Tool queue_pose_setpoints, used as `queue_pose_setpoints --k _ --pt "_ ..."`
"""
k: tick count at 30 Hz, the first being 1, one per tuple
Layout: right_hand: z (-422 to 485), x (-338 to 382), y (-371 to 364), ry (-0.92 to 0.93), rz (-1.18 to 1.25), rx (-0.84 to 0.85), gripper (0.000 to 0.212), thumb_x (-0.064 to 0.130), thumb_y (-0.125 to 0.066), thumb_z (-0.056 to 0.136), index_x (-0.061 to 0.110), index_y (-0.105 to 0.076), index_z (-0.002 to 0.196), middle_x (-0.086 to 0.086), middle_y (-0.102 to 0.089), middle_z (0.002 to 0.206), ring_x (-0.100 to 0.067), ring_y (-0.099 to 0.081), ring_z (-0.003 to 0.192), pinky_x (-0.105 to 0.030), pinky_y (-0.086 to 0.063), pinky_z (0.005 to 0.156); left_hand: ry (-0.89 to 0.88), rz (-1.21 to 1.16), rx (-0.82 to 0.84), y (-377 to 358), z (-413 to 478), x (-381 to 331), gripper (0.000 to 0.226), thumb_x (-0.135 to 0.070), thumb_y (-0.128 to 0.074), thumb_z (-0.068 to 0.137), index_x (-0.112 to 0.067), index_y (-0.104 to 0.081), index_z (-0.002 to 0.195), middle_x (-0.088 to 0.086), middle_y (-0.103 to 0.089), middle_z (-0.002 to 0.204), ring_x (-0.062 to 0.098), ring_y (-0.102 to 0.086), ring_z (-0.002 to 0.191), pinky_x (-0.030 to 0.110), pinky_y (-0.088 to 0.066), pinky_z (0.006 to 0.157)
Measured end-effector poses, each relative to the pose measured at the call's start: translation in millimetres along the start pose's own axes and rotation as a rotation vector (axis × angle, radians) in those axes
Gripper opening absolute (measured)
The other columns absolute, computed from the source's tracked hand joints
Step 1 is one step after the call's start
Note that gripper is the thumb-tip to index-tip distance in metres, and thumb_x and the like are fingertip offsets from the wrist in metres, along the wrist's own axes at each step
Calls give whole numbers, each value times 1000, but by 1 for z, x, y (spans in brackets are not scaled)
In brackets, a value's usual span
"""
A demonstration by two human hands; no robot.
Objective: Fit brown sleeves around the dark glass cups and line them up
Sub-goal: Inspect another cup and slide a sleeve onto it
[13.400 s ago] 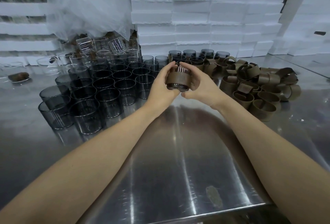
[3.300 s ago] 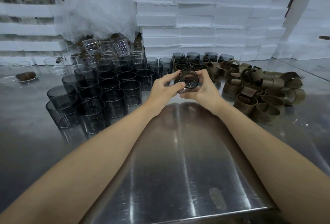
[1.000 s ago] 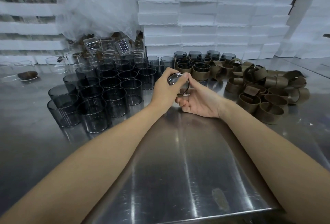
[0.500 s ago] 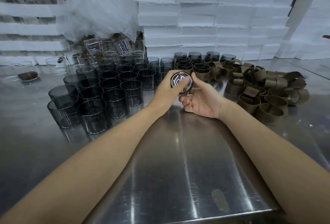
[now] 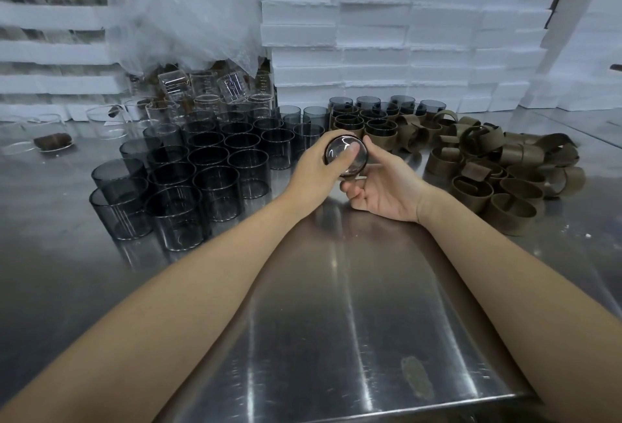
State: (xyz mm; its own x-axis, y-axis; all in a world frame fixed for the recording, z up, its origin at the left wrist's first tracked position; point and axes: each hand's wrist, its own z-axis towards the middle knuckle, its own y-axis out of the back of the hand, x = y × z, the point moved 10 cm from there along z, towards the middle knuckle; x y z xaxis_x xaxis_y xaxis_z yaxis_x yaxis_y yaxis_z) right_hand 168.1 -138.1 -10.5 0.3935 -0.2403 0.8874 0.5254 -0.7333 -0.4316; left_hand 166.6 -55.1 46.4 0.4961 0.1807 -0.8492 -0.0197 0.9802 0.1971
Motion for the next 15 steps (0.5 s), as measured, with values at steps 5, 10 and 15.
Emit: queue_pose_setpoints --k 5,10,15 --pt "1 4 -4 85 -51 -27 54 55 -62 80 8 -55 106 -13 -64 79 -16 -61 64 -22 -53 61 107 -169 -110 13 -1 8 29 -27 -45 104 -12 -68 113 -2 -71 102 9 -65 98 29 -51 95" --pt "0 16 2 247 -216 -192 41 11 -75 80 11 -49 111 -6 -65 75 -14 -62 63 -22 -52 63 151 -178 -97 13 -2 9 35 -34 -38 105 -18 -61 125 7 -65 125 21 -58 122 44 -41 110" --pt "-3 19 -1 269 -324 -194 42 -15 -65 81 9 -44 109 -2 -63 67 -12 -54 57 -21 -47 57 27 0 -55 8 -3 -2 54 -23 -81 78 -17 -56 125 -8 -64 112 6 -60 108 17 -45 97"
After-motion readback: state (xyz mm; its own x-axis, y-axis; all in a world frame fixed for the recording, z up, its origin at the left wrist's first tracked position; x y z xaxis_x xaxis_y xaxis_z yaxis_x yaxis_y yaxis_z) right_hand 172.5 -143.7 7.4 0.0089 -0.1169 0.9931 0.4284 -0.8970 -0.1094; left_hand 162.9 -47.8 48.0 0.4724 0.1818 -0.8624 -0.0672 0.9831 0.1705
